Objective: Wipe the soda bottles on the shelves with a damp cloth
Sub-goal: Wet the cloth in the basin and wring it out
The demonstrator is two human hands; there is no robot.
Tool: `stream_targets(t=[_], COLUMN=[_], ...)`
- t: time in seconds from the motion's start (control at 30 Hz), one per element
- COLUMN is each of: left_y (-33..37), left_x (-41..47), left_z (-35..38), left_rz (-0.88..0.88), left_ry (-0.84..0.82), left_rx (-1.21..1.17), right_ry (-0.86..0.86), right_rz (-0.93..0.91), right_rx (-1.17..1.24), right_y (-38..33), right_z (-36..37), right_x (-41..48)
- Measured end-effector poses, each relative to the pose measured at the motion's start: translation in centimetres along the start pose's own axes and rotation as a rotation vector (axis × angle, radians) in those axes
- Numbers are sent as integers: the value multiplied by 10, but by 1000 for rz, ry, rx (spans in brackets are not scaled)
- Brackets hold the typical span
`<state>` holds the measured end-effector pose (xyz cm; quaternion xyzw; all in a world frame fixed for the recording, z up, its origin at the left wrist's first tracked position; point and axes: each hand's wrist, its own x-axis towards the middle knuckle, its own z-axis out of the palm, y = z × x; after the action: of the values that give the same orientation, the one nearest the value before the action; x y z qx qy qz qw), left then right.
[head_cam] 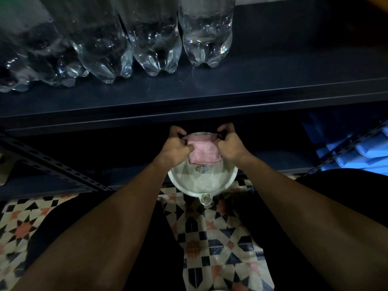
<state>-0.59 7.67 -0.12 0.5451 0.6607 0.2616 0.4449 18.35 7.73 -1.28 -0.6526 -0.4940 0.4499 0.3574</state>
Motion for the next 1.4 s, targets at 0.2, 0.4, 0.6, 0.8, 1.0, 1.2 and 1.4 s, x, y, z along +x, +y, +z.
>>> stream_targets(t=[0.2, 0.4, 0.6, 0.8, 1.0, 1.2, 1.4], left_y=[4, 3, 2, 2, 6, 10, 9], left_x=[4, 6, 8, 6, 3, -1, -2], left_z=[-2, -1, 1, 2, 4, 5, 4], left_rz=[-38, -72, 7, 29, 30, 86, 72], left_ry=[-1, -197, -224, -214, -270, -263, -252], left_rx=[-26, 113, 277, 348, 332, 340, 359], right_ry=[-190, -316, -363, -375, -369, -405, -378], right_rz=[53, 112, 126, 137, 164, 200, 263], right_rx=[28, 24, -55, -187, -135, 11, 144], right_y=[-10, -7, -9, -6, 0, -5, -6], right_z=[-2, -1, -3, -1, 0, -2, 0], right_x=[-4, -4, -7, -4, 0, -5, -6])
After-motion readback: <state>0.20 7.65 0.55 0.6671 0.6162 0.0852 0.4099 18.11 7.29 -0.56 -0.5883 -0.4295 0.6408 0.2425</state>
